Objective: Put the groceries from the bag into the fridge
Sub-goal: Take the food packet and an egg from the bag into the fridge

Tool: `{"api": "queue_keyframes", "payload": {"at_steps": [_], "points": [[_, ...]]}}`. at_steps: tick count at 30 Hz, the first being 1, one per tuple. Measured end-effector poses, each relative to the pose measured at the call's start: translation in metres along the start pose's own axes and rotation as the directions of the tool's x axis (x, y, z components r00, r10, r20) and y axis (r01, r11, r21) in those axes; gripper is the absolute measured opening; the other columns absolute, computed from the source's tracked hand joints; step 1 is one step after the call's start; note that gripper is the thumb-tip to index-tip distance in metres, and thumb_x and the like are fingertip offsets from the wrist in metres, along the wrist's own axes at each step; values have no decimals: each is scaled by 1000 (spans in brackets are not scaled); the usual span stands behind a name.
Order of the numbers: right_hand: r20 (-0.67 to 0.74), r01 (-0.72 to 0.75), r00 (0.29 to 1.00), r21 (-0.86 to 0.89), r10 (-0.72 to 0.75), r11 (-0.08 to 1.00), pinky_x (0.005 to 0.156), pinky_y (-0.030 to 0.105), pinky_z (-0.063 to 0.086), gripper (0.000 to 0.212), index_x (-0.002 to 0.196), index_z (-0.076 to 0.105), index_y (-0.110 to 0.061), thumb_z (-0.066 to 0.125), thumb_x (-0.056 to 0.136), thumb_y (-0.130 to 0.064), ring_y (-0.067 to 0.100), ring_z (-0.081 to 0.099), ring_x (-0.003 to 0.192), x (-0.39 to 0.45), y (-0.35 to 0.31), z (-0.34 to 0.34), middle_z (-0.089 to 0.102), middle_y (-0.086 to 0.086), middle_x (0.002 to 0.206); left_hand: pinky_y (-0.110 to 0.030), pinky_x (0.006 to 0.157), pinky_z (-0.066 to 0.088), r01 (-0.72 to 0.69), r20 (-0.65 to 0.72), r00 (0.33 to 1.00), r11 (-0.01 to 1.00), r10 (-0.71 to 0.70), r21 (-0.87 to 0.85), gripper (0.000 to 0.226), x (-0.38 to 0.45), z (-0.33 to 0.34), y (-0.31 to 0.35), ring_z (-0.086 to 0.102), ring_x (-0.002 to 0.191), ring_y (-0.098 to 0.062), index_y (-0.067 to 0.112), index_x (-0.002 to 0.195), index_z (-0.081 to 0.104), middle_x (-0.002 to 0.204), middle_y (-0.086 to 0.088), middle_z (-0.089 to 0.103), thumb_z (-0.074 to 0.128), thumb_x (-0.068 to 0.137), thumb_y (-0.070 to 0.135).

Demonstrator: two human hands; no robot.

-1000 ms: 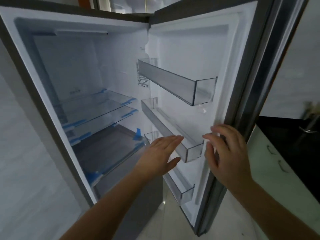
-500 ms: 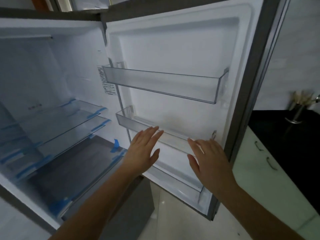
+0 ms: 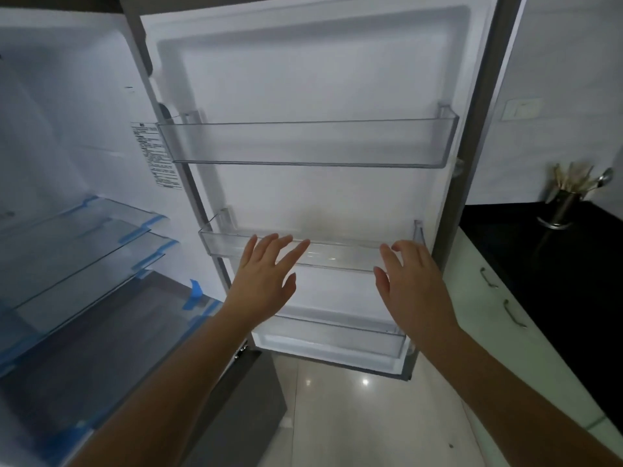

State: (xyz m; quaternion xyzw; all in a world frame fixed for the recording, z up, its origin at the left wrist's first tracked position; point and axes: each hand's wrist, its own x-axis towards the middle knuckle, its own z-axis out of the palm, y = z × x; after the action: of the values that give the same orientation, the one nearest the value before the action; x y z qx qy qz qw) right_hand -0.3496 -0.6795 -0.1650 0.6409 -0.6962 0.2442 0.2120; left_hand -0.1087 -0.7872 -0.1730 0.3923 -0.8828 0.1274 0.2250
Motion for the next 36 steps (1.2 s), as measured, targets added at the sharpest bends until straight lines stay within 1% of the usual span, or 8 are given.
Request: {"api": "queue_keyframes", "payload": {"at_steps": [5, 11, 16, 26, 30, 32, 34, 36], "points": [[0, -69, 998, -103, 69, 992, 87, 41, 51, 35, 117, 60, -4, 56, 91, -26, 33, 57, 102, 22, 11, 19, 60, 19, 109, -56, 113, 31, -31, -28, 999, 999, 32, 11, 63, 23, 12, 0, 51, 126, -34, 25, 147, 43, 136, -11, 56, 65, 88, 24], [27, -120, 991, -229, 129, 966, 98, 41, 43, 38, 121, 53, -2, 58, 89, -22, 33, 52, 107, 40, 14, 37, 55, 20, 115, -54, 99, 43, -68, -71, 995, 996, 72, 63, 60, 44, 19, -2, 59, 114, -32, 25, 140, 52, 128, -9, 63, 71, 83, 27], [19, -184, 981, -192, 192, 964, 92, 44, 48, 46, 120, 54, 1, 67, 79, -16, 37, 56, 104, 52, 13, 45, 57, 22, 115, -53, 93, 43, -96, -86, 991, 992, 103, 82, 61, 56, 27, -5, 60, 110, -33, 23, 139, 53, 125, -8, 63, 72, 81, 30], [85, -187, 975, -182, 205, 965, 100, 44, 44, 58, 127, 51, -2, 73, 77, -19, 35, 56, 115, 60, 18, 46, 57, 19, 124, -56, 92, 44, -99, -87, 990, 991, 107, 86, 61, 66, 34, -2, 60, 107, -36, 18, 137, 54, 123, -13, 63, 74, 80, 28], [144, -182, 968, -166, 206, 969, 100, 46, 45, 67, 133, 47, -2, 76, 75, -20, 37, 55, 117, 55, 21, 43, 54, 20, 129, -58, 96, 43, -84, -70, 993, 994, 90, 75, 65, 63, 34, 0, 60, 110, -37, 17, 139, 53, 125, -13, 62, 75, 78, 27], [185, -180, 960, -159, 208, 971, 104, 46, 42, 70, 139, 41, -4, 72, 80, -24, 36, 50, 125, 54, 22, 40, 49, 19, 137, -59, 100, 41, -65, -38, 997, 995, 68, 77, 69, 61, 34, 3, 58, 115, -38, 17, 141, 50, 129, -14, 61, 75, 78, 29], [246, -170, 948, -148, 202, 974, 113, 44, 31, 73, 149, 25, -8, 61, 89, -33, 33, 34, 138, 52, 23, 35, 33, 16, 151, -61, 103, 40, -46, -3, 999, 995, 47, 84, 73, 59, 33, 7, 56, 119, -39, 16, 143, 48, 132, -15, 59, 75, 78, 32], [309, -158, 933, -117, 187, 981, 118, 43, 20, 75, 153, 10, -14, 49, 95, -42, 29, 17, 146, 50, 26, 30, 16, 11, 159, -62, 105, 38, -31, 33, 999, 995, 28, 94, 75, 58, 31, 10, 54, 123, -40, 15, 144, 47, 135, -17, 57, 75, 78, 36]]}}
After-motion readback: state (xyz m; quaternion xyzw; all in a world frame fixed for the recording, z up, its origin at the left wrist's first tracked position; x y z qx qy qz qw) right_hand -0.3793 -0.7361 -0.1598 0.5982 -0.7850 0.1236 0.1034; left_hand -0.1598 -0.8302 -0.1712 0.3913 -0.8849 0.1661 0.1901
